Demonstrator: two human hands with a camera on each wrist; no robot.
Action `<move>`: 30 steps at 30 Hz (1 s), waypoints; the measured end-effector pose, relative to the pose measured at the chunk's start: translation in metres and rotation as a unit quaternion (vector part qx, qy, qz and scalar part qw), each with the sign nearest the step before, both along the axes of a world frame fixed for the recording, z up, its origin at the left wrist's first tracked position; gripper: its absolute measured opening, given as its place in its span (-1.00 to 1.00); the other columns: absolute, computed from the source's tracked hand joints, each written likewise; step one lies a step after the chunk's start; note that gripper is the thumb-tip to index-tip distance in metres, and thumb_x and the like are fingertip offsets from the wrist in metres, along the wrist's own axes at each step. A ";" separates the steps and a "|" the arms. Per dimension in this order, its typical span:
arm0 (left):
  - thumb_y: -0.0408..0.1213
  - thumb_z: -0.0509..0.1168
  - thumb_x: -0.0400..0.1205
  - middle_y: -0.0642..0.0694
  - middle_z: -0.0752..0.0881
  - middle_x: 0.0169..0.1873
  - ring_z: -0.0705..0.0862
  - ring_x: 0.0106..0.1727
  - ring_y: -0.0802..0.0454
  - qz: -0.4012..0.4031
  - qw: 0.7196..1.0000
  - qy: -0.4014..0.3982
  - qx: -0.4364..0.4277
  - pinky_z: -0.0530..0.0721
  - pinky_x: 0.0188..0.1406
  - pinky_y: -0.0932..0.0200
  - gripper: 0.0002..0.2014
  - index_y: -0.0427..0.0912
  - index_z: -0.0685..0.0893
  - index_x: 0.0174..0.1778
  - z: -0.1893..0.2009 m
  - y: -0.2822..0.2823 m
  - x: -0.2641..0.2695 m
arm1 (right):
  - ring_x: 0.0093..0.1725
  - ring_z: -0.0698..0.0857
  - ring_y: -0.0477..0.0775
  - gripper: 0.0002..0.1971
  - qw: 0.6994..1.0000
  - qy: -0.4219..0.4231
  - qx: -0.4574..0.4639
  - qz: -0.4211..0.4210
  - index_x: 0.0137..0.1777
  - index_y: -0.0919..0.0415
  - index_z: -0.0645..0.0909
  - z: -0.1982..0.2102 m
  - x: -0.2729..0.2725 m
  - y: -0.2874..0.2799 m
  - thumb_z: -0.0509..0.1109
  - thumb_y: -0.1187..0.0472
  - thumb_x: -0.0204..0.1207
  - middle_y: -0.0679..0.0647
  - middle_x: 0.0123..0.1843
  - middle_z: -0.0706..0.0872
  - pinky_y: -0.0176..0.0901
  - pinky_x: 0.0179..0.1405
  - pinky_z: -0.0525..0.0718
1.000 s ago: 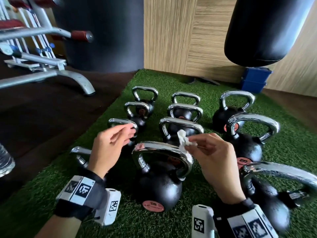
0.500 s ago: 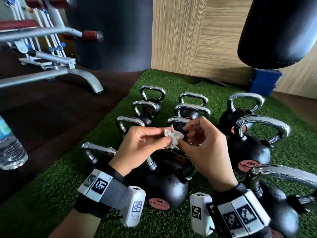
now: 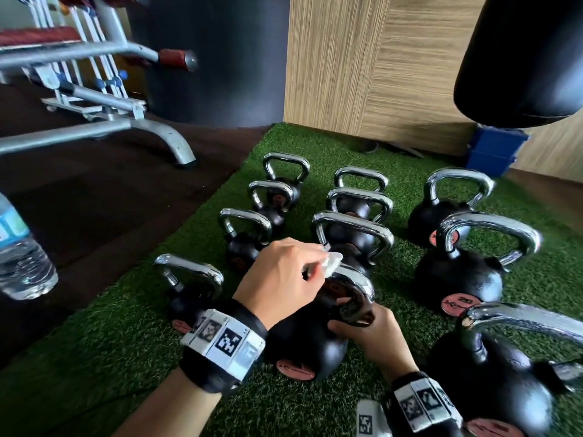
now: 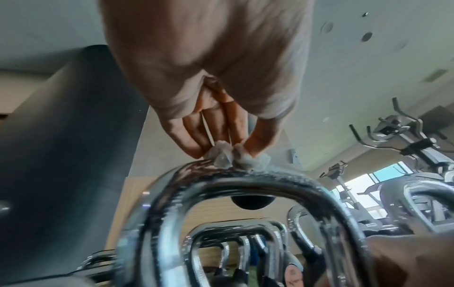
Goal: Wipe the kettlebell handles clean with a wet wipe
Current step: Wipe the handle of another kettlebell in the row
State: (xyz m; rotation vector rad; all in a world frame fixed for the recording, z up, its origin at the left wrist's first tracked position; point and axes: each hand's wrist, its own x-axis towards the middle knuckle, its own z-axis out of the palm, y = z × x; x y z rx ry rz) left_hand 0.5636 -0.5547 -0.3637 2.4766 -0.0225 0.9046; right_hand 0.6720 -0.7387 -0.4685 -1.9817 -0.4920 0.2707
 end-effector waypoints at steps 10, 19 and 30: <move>-0.34 0.33 0.76 -0.03 0.85 0.16 0.76 0.10 0.32 0.043 0.998 0.028 -0.021 0.67 0.07 0.50 -0.74 -0.18 0.80 0.33 -0.015 0.036 -0.014 | -0.24 0.79 -0.34 -0.71 0.999 -0.040 -0.002 -0.014 -0.23 -0.04 0.81 -0.004 -0.003 0.000 0.82 0.07 0.09 -0.29 -0.26 0.85 -0.37 -0.20 0.67; -0.34 0.28 0.78 -0.06 0.88 0.07 0.81 0.03 0.09 0.112 0.974 0.027 -0.194 0.79 0.00 0.09 -0.74 -0.19 0.78 0.33 -0.066 0.060 -0.015 | -0.18 0.82 -0.29 -0.67 0.999 -0.030 0.013 -0.003 -0.12 -0.10 0.83 -0.006 -0.003 0.000 0.81 0.10 0.12 -0.23 -0.21 0.87 -0.22 -0.07 0.75; -0.22 0.39 0.73 0.14 0.80 0.09 0.70 -0.03 0.62 0.125 0.915 0.031 -0.383 0.58 -0.07 0.64 -0.73 -0.23 0.79 0.29 -0.131 0.036 -0.026 | -0.17 0.83 -0.23 -0.66 1.000 -0.019 0.013 -0.001 -0.11 -0.06 0.84 0.000 -0.004 -0.001 0.81 0.10 0.11 -0.17 -0.20 0.88 -0.13 -0.02 0.80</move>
